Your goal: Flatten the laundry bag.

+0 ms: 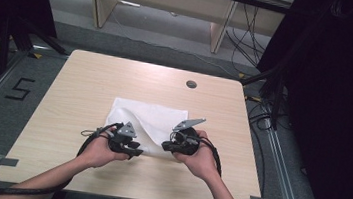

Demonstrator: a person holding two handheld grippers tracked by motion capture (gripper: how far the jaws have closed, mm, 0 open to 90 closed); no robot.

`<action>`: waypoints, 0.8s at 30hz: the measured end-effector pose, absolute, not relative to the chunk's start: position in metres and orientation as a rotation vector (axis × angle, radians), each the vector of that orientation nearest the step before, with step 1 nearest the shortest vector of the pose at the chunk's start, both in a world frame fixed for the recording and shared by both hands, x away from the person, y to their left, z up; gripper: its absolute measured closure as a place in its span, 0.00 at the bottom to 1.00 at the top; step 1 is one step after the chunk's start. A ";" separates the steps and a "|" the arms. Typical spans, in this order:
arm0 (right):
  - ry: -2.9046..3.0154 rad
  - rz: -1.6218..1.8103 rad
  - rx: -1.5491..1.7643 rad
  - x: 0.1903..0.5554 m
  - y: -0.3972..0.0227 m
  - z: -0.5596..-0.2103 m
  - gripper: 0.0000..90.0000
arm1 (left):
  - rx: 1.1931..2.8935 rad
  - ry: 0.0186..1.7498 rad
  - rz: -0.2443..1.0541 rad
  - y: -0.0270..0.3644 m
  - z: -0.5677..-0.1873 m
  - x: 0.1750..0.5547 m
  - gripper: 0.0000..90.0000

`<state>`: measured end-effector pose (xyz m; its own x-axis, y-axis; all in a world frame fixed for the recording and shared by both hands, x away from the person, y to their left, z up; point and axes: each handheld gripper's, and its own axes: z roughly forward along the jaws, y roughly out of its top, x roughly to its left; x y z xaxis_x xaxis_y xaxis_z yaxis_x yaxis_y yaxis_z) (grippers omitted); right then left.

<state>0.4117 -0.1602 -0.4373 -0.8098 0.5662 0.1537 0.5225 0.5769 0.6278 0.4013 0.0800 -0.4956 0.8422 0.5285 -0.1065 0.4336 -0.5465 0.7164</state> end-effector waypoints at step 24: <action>2.792 1.120 0.905 0.395 -0.158 -0.437 0.97 | 2.238 0.753 0.129 0.072 -0.510 0.409 0.81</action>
<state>0.3951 -0.1580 -0.4371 -0.8339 0.5122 0.2055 0.5122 0.5796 0.6338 0.4088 0.0716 -0.5096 0.8210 0.5546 -0.1353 0.4784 -0.5392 0.6931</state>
